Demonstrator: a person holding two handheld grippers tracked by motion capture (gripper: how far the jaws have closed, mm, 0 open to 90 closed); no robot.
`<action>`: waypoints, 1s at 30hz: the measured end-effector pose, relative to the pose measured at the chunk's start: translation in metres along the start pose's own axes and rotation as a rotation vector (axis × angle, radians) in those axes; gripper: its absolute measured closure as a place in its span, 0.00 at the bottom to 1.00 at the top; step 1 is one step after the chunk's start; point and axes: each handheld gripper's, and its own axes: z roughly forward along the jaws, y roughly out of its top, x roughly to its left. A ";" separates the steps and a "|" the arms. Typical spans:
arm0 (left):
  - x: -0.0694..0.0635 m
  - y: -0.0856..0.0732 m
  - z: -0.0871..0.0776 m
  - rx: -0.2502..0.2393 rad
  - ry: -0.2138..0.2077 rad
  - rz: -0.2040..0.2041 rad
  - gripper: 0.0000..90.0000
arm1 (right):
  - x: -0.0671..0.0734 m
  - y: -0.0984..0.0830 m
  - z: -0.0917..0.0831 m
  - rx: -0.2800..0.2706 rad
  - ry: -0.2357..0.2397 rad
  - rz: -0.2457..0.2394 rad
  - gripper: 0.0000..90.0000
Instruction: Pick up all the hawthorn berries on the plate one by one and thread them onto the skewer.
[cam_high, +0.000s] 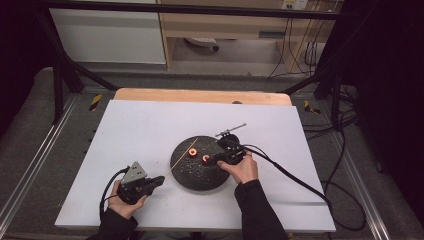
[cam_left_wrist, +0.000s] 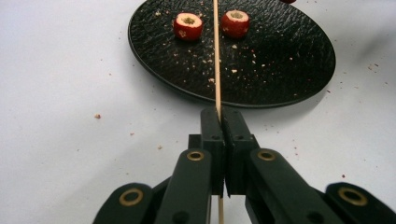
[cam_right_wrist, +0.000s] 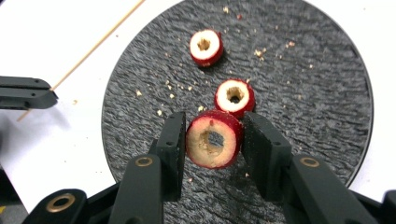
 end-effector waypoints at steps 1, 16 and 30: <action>0.000 0.000 0.000 0.000 0.000 0.000 0.98 | 0.000 -0.001 -0.001 -0.011 0.001 -0.006 0.68; -0.002 0.001 0.000 -0.011 -0.001 -0.003 0.98 | -0.010 -0.021 -0.019 -0.244 0.061 0.022 0.68; -0.004 0.001 -0.001 -0.025 0.004 -0.012 0.98 | -0.019 -0.034 -0.026 -0.509 0.097 0.098 0.68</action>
